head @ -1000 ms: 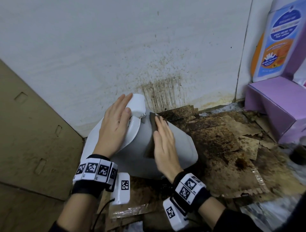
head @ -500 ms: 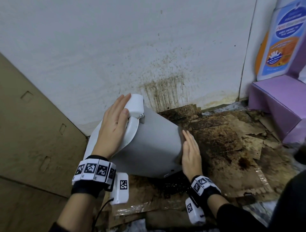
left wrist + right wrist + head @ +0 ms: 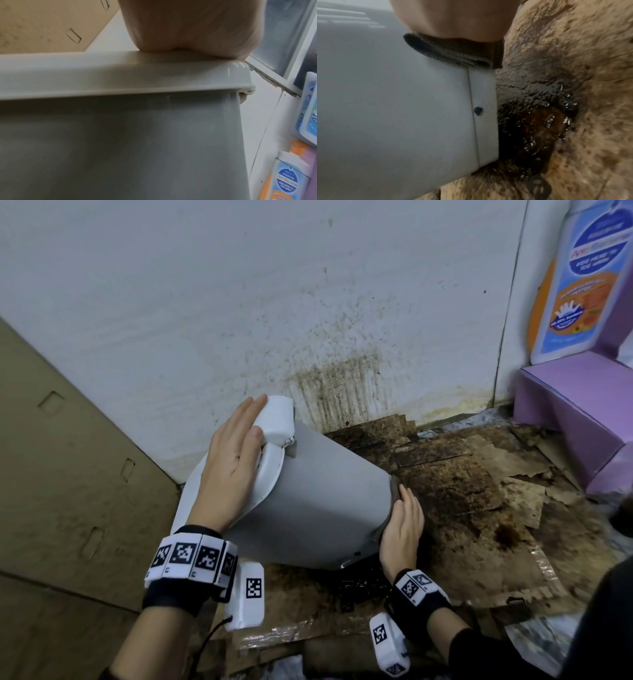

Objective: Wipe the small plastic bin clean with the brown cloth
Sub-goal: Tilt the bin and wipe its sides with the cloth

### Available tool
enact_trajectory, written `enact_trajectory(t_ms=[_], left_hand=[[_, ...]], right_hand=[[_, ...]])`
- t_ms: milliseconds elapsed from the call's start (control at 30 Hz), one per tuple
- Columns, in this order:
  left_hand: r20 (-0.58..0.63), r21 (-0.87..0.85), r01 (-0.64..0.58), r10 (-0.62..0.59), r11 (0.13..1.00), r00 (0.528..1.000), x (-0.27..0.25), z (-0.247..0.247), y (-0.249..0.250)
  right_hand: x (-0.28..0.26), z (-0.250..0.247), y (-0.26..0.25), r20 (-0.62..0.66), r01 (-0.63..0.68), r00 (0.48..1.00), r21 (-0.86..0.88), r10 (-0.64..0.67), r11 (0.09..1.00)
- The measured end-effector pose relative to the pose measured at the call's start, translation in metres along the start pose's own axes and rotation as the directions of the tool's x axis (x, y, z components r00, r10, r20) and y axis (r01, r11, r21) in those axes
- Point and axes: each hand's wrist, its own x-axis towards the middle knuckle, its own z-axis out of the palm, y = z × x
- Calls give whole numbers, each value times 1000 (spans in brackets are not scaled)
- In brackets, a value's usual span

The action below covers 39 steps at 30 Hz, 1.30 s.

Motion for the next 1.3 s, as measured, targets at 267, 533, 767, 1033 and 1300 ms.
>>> enact_trajectory(t_ms=[267,533,767,1033,1300], left_hand=[[-12,-1,13,-13,1000,1000,3,2,0],[-21,6,-16,16,1000,1000,4,1,-8],[-1,5,-23,23,1000,1000,1,-1,-5],[3,8,-18,18,1000,1000,4,1,-2],[-7,6,-20,20,1000,1000,2,2,0]], right_hand=[[-25,27,-88,81,150,985,18,-151,989],[-15,28,-175,515,484,751,-3,-413,875],[23,18,-144,623,458,689,23,-371,889],[62,-16,-67,586,184,810,-263,6,947],[57,-15,-78,534,67,842,-243,76,968]])
